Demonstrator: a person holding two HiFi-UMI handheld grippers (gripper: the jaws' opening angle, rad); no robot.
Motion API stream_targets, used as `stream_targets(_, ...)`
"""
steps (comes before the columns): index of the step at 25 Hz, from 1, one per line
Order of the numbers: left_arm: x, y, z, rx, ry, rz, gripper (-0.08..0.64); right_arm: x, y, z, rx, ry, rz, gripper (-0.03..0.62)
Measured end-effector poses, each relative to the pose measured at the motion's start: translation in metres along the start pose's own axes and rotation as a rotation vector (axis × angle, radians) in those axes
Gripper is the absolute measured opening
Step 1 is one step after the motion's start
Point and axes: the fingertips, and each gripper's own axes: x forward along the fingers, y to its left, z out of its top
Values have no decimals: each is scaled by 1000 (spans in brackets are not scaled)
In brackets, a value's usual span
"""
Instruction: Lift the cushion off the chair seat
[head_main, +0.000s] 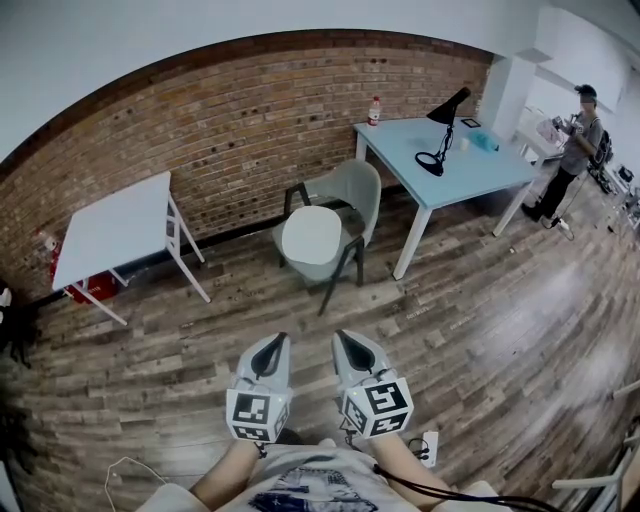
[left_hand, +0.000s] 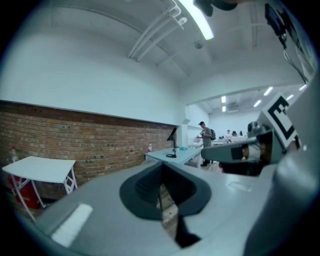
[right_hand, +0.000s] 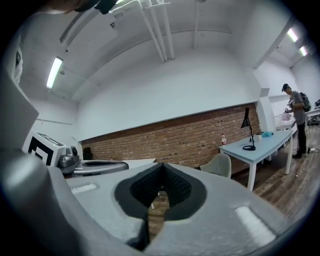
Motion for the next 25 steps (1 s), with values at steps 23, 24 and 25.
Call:
stream_targets(23,108,81,-21,8,72,-21,-9,129,-47,-5,37,29,-3,-2)
stream_targets(24,116,91,-22,8,74,-26,-9,142,-48,-6,35,33,-8,-2)
stream_targets(25,124,101,-23,8,76,-30,-9,155,-49,-5,31,36,-13,-2)
